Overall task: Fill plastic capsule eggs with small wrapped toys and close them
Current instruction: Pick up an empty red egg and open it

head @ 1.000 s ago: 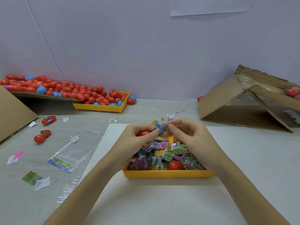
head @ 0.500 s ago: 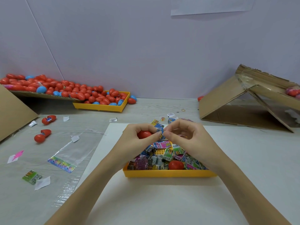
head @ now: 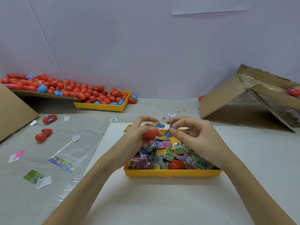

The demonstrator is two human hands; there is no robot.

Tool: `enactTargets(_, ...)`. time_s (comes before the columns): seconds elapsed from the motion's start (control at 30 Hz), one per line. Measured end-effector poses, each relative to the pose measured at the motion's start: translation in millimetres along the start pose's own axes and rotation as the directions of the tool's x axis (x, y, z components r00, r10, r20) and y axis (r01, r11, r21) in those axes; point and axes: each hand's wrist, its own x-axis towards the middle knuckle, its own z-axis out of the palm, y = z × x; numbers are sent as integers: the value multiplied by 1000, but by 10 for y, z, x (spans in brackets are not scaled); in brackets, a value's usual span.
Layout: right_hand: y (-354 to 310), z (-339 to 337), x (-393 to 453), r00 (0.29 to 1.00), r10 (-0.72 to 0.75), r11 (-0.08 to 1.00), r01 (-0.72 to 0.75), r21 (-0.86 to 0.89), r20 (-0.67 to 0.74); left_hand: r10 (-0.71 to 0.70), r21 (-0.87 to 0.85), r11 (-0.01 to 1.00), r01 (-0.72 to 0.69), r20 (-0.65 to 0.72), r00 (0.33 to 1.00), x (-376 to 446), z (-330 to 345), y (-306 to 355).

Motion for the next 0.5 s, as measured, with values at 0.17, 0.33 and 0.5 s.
enactTargets(0.17,-19,25,-19,995,18,996,-10,85,-95,150,110,980,-166,134,980,-67,-25,-27)
enactTargets(0.33,-8,65,-29,991,23,998,-15,61,-129,278,225,933,-280,40,960,-82,53,25)
enactTargets(0.5,-13,60,-22,983,17,1000,-15,14,-181,274,245,932,-268,9,962,-99,67,40)
